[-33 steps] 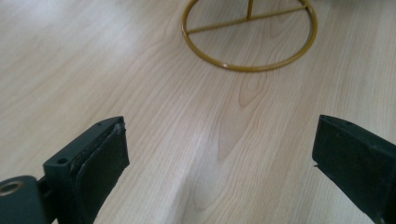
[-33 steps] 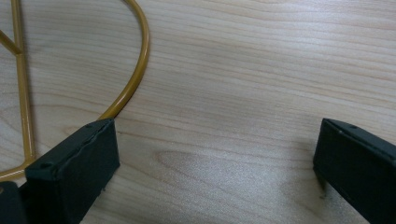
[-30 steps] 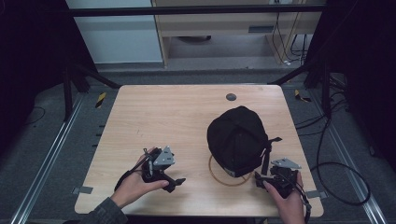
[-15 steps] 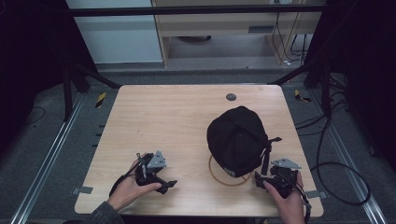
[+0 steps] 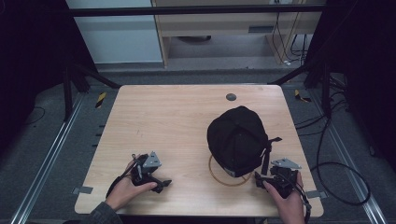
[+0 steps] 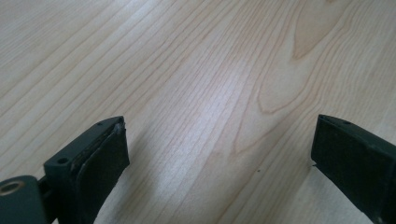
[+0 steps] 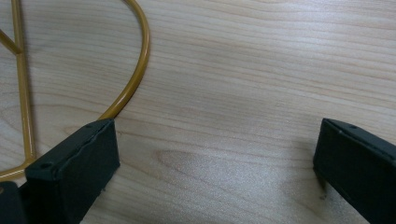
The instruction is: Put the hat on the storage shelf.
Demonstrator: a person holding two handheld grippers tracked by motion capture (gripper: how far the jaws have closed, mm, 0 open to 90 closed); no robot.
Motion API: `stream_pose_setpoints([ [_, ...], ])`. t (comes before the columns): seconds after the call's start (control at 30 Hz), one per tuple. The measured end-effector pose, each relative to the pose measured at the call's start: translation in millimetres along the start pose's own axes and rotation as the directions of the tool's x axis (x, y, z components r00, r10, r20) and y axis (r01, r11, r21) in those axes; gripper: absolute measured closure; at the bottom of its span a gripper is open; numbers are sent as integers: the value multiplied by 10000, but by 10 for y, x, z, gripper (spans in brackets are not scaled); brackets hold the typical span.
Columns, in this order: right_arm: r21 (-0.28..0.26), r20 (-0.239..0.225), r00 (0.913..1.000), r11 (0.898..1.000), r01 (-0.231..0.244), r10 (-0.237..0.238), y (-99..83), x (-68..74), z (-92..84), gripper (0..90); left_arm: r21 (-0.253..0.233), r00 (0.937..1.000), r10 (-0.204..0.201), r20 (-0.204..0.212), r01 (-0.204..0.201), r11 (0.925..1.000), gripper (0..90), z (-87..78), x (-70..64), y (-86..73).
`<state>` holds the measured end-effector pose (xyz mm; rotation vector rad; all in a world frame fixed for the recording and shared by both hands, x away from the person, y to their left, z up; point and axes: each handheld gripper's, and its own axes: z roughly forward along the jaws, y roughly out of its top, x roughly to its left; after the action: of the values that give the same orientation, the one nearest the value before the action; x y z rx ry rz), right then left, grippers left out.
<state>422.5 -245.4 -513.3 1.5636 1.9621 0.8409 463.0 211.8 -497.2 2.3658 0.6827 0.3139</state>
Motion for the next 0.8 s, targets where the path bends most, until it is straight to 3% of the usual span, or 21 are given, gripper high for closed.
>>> stream_pose_setpoints([
  [0.4, -2, 3, 10000, 10000, -9, 9, 0, 1, 0, 4, -205, 9975, -662, -237, 657, 9976, 17, 17, 154, -84],
  [0.57, 0, 3, 10000, 10000, 0, 0, 0, 0, 0, 4, -355, 9966, -765, -314, 754, 9965, 0, 40, 185, -88],
  [0.67, 0, 5, 10000, 10000, -10, 10, 0, 1, 1, 4, -811, 9953, -885, -384, 852, 9931, 0, 60, 196, -122],
  [0.8, -3, 6, 10000, 10000, -1, 1, 0, 1, 1, 4, -810, 9952, -893, -405, 858, 9930, 0, 61, 195, -122],
])
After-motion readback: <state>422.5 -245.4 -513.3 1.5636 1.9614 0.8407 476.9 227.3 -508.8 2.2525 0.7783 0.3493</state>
